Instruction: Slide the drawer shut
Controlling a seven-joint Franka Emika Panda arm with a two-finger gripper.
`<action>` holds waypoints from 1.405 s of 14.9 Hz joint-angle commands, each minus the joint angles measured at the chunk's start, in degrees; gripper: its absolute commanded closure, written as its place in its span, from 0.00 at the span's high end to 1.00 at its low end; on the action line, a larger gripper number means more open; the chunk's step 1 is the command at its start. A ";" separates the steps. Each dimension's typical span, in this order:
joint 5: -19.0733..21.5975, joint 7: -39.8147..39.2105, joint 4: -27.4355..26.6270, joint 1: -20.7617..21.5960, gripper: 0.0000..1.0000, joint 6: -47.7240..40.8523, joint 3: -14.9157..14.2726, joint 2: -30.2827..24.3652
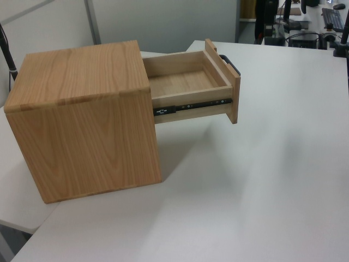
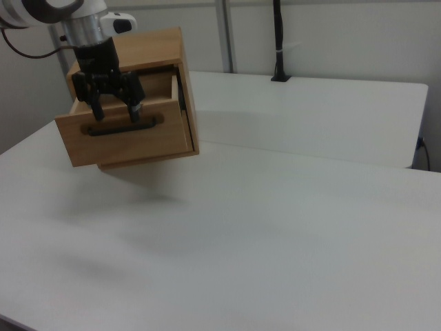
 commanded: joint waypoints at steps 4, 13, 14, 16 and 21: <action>0.80 -0.32 -0.97 0.51 1.00 -0.11 -0.48 -0.92; 0.89 -1.03 -0.97 0.34 1.00 -0.28 -0.39 -0.83; 0.89 -1.37 -1.05 0.34 1.00 -0.11 -0.48 -0.75; 0.89 -4.52 -1.14 0.43 1.00 -0.19 -0.48 -0.75; 0.89 -13.94 -1.67 0.77 1.00 0.42 0.05 0.66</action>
